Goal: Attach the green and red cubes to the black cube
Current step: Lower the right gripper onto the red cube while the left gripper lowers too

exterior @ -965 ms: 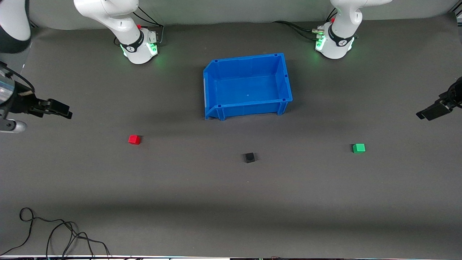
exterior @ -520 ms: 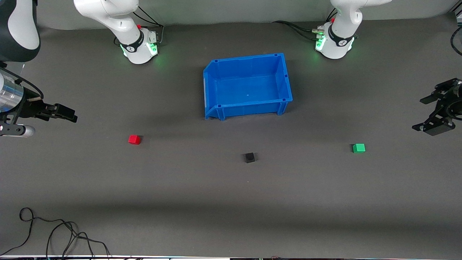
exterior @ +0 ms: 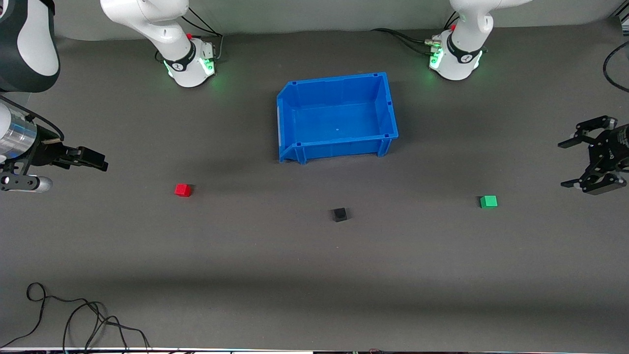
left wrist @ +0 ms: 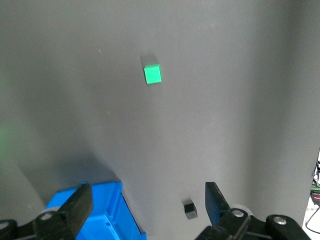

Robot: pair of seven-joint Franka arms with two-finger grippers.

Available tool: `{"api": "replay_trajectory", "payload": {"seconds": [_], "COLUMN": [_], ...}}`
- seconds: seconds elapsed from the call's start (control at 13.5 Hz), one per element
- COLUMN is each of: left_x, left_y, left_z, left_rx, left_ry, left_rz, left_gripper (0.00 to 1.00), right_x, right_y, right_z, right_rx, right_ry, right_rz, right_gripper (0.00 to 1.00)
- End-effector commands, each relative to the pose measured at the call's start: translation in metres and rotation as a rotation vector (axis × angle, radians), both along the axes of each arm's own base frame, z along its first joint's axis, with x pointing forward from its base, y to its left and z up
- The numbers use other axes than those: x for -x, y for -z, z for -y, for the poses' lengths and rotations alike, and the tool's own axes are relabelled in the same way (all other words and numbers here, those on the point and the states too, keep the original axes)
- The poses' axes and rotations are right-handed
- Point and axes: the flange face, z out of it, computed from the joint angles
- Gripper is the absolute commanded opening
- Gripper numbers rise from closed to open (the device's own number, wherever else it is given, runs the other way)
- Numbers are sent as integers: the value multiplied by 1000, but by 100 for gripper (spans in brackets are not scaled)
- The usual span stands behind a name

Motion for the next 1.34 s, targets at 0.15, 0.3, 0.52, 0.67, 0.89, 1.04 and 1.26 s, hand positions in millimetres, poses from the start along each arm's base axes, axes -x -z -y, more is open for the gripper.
{"api": "replay_trajectory", "payload": {"seconds": [0.15,0.3,0.52,0.67,0.89,1.04,1.26], "left_x": [20,24,31,35,39,37,35], "left_y": [47,64,95,114,140,157,184], "left_z": [-9,-19,-28,-29,-31,-31,-34], "left_rx": [61,70,86,82,80,75,84], "left_ry": [-115,-155,-202,-222,-250,-262,-239], "left_rz": [1,0,5,9,21,16,16], "left_gripper": [100,100,100,100,100,100,100], "right_x": [1,3,0,-7,-9,-8,-12], "right_y": [-2,-1,17,44,102,141,198], "right_z": [0,1,1,-1,-7,-9,-13], "right_rx": [1,0,-1,-15,-55,-51,-55], "right_ry": [-9,-11,-16,-12,7,4,16], "right_rz": [7,-3,-27,-54,-104,-101,-97], "right_gripper": [100,100,100,100,100,100,100]}}
